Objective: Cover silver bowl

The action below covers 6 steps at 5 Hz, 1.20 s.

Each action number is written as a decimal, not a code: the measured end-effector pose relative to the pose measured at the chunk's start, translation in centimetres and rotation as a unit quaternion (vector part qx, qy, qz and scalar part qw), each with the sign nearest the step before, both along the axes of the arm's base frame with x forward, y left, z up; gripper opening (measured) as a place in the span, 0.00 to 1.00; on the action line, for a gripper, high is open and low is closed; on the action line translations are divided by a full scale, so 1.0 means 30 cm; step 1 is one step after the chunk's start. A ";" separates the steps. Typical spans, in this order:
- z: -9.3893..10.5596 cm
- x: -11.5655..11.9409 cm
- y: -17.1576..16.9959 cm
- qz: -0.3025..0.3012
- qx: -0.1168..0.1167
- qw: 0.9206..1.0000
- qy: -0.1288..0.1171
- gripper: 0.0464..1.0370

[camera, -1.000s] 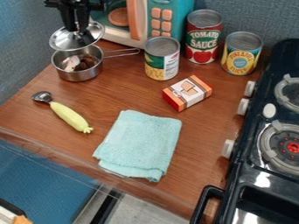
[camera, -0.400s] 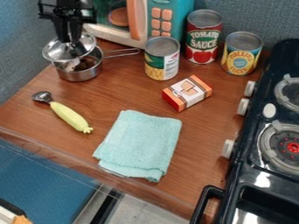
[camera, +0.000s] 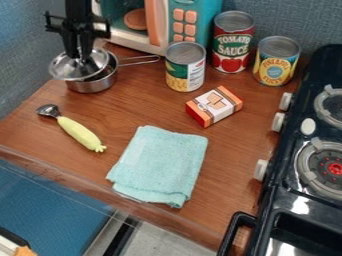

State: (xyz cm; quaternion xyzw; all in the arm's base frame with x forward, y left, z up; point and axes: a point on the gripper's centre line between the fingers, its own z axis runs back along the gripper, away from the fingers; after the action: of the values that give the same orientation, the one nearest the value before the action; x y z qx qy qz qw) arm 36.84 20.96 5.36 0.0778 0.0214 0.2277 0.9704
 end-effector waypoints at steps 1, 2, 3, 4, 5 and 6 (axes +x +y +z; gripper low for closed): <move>-0.024 0.027 -0.007 0.000 0.013 1.000 0.006 0.22; -0.024 0.064 -0.015 0.000 0.018 1.000 -0.002 0.22; -0.028 0.079 -0.017 0.001 0.021 1.000 -0.004 0.22; -0.024 0.091 -0.024 0.005 0.014 1.000 -0.011 0.29; -0.029 0.089 -0.033 0.005 0.008 1.000 -0.010 0.57; -0.031 0.065 -0.064 -0.001 0.000 1.000 -0.005 0.85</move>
State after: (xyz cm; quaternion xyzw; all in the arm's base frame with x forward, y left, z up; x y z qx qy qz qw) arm 38.79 19.04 4.42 0.0767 0.0166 0.2269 0.9708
